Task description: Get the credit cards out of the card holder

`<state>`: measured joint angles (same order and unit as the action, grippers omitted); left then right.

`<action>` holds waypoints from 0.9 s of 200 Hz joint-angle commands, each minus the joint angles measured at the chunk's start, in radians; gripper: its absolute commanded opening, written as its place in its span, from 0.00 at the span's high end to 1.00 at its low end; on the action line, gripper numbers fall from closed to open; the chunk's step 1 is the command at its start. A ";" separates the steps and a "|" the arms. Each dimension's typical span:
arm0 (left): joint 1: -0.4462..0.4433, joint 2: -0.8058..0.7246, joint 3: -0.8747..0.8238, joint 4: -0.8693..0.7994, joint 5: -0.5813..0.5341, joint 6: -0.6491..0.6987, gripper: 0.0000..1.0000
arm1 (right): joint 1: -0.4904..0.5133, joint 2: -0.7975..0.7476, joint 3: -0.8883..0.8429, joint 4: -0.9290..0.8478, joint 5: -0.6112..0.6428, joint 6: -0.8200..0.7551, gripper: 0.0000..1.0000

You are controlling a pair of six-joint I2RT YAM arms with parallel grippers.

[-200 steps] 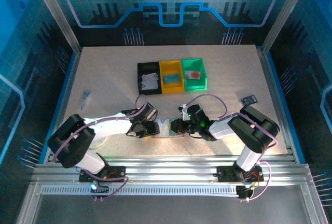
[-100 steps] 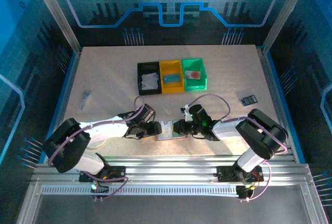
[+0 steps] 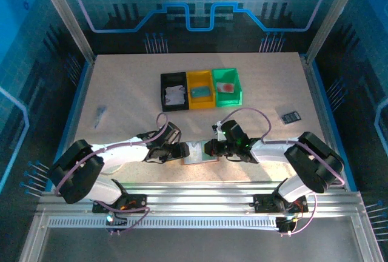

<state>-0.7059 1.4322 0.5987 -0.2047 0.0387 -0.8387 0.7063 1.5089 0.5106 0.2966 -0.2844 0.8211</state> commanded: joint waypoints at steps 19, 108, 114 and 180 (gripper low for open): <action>-0.017 0.089 -0.053 0.044 0.045 0.013 0.35 | -0.024 -0.034 0.025 -0.075 0.007 -0.034 1.00; -0.018 0.208 -0.038 0.116 0.115 -0.022 0.35 | 0.036 0.074 0.142 -0.134 0.023 0.008 0.72; -0.018 0.216 -0.036 0.116 0.118 -0.024 0.35 | 0.036 0.085 0.148 -0.144 0.029 0.012 0.72; -0.024 0.311 -0.013 0.108 0.150 -0.032 0.35 | 0.045 0.101 0.129 -0.131 0.079 0.052 0.70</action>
<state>-0.7048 1.5154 0.6670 -0.2848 0.0444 -0.8623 0.7406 1.6119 0.6491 0.1844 -0.2420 0.8532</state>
